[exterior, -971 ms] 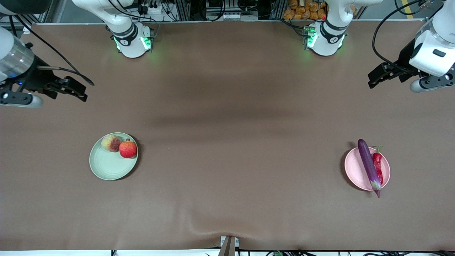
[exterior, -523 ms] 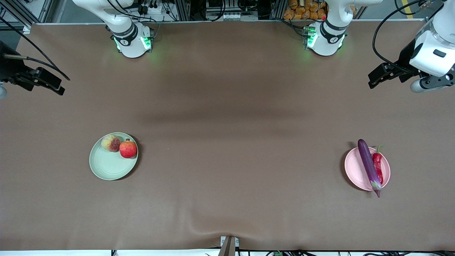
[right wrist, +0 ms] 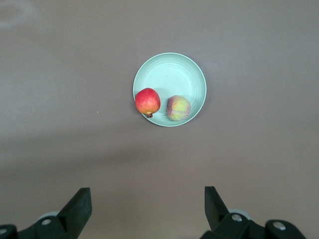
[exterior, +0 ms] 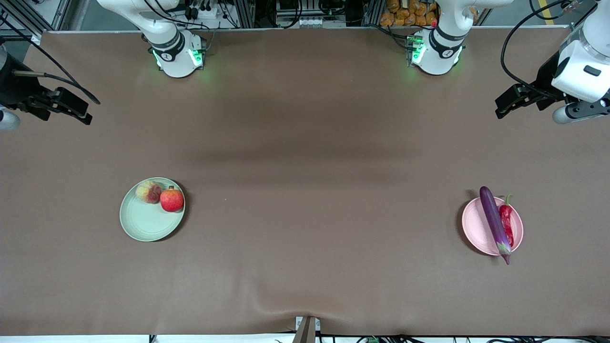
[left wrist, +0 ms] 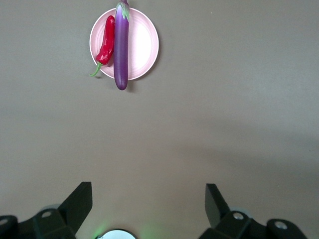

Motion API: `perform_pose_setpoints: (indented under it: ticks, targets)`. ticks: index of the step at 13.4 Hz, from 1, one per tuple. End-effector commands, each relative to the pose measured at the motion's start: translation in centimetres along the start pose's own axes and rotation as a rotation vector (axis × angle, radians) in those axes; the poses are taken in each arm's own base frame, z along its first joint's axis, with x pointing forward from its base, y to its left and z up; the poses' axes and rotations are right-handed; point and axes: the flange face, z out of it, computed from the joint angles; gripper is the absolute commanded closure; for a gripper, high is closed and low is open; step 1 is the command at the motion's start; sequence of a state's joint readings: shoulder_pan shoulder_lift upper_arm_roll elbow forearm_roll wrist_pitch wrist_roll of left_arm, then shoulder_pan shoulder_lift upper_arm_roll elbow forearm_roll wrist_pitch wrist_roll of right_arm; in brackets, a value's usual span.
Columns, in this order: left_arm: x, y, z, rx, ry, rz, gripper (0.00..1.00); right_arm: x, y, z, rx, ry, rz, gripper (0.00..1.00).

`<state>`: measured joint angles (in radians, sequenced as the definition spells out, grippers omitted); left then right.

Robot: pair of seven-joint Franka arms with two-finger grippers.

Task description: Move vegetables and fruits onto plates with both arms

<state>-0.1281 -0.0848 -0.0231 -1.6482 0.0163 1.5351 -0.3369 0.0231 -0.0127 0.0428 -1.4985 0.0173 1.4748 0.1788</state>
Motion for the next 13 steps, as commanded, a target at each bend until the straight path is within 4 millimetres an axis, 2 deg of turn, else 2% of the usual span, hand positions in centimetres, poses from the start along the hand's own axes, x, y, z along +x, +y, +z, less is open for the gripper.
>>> perform_pose_setpoints:
  ticks: [1,7,10,13]
  targets:
    - [-0.5,-0.5,-0.7,-0.016,-0.009,0.031,0.00,-1.0,0.3,-0.4,-0.015,0.013,-0.073,0.00]
    - [-1.0,-0.9,-1.5,-0.022,0.003,0.060,0.00,-0.8,0.5,-0.5,-0.015,0.017,-0.130,0.00]
    - [-1.0,-1.7,-1.4,-0.017,-0.013,0.081,0.00,-0.7,0.4,-0.5,-0.015,0.029,-0.216,0.00]
    - [-1.0,-1.8,-1.5,-0.015,-0.017,0.085,0.00,-0.7,0.6,-0.5,-0.014,0.026,-0.210,0.00]
